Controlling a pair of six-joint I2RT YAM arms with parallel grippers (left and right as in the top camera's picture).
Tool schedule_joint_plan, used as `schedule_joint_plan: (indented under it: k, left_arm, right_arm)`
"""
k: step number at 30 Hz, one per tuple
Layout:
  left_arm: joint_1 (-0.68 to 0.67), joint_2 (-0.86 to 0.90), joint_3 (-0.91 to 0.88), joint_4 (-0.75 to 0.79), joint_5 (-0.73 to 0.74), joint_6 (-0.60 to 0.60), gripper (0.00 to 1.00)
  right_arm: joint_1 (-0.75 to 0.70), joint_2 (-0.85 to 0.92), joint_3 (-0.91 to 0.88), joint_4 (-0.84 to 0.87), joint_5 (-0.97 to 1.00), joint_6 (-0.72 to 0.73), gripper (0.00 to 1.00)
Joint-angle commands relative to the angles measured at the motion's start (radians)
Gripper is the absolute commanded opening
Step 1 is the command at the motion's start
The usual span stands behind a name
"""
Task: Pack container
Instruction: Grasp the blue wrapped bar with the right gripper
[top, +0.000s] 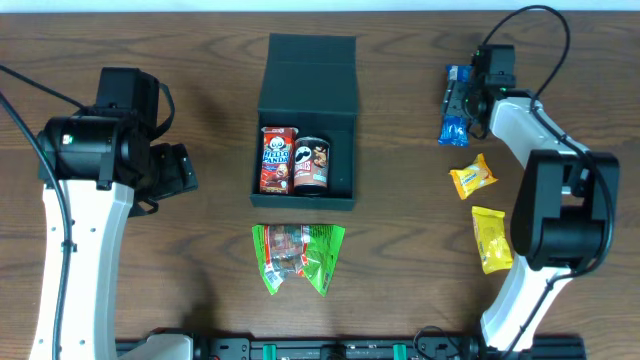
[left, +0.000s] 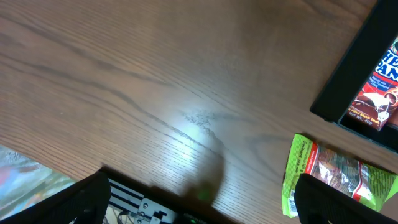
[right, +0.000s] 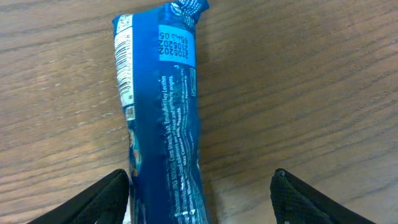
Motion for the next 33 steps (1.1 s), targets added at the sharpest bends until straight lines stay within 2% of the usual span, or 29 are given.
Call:
schedule_joint_plan:
  k: [1,7,11,17,24,33]
  left_arm:
    - [0.005,0.001,-0.004,-0.003,-0.018,-0.003,0.95]
    - [0.005,0.001,-0.004,-0.003,-0.017,-0.003,0.95]
    - [0.005,0.001,-0.004,-0.003,-0.018,-0.003,0.95]
    - [0.005,0.001,-0.004,-0.003,-0.017,-0.003,0.95]
    - [0.005,0.001,-0.004,-0.003,-0.017,-0.003,0.95]
    - [0.005,0.001,-0.004,-0.003,-0.017,-0.003,0.95]
  right_arm:
    - [-0.008,0.031,0.009,0.013,-0.027,0.011,0.74]
    - [-0.008,0.047,0.009,0.025,-0.069,0.027,0.7]
    - [-0.008,0.047,0.009,0.035,-0.093,0.031,0.54]
    - [-0.006,0.047,0.009,0.031,-0.095,0.037,0.4]
    - [0.0,0.047,0.009,0.023,-0.095,0.037,0.29]
    - [0.003,0.045,0.01,0.01,-0.108,0.037,0.21]
